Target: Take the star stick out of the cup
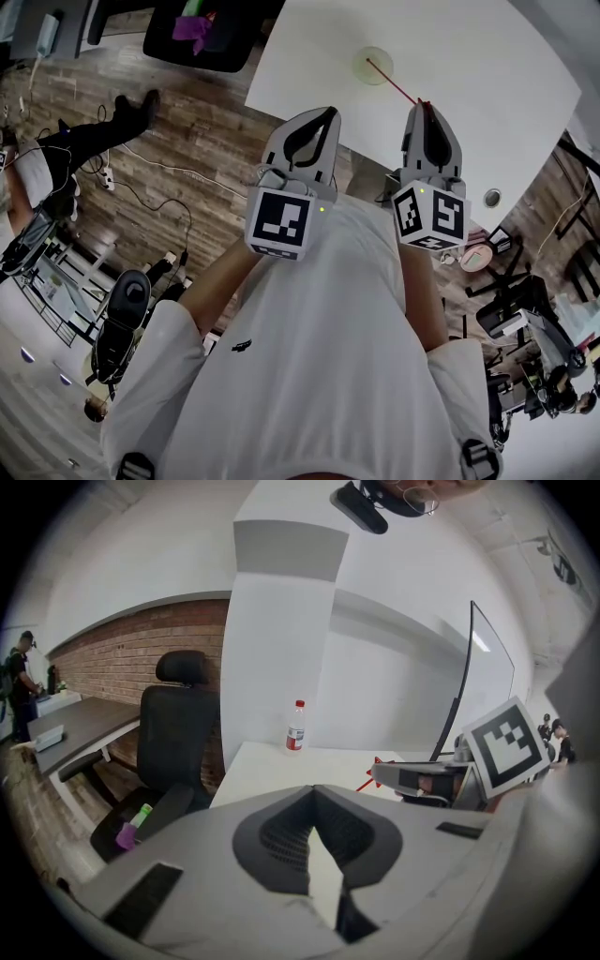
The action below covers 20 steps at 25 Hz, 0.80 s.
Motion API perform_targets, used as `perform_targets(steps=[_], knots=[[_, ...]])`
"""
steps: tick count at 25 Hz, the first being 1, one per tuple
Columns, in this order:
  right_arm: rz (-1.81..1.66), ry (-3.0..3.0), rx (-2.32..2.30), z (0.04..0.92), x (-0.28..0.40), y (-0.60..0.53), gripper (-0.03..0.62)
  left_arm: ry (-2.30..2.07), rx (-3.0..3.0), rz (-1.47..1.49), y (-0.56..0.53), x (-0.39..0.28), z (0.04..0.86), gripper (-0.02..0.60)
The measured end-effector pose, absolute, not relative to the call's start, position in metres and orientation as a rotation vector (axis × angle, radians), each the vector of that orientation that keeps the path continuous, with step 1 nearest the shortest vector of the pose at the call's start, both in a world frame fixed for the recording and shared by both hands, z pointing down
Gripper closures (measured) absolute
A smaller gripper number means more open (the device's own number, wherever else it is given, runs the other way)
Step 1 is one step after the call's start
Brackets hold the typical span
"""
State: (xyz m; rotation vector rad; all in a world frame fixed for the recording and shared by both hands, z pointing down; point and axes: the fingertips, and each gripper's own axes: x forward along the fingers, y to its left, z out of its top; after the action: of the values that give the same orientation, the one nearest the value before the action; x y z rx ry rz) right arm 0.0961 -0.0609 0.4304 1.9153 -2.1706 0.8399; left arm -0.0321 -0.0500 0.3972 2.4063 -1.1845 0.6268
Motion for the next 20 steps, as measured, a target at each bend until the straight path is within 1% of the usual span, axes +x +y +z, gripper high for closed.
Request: perform_targets(steps=[12,20], knots=[[0.778,-2.248,1.894,0.400,0.093,-0.055,0.573,-1.221,2.438,0.557,-0.053,-0.041,0.376,0.588],[0.663,-2.310,1.845,0.370,0.092,-0.048,0.572,-1.254,2.456,0.518,-0.056,-0.046,0.358,0.588]])
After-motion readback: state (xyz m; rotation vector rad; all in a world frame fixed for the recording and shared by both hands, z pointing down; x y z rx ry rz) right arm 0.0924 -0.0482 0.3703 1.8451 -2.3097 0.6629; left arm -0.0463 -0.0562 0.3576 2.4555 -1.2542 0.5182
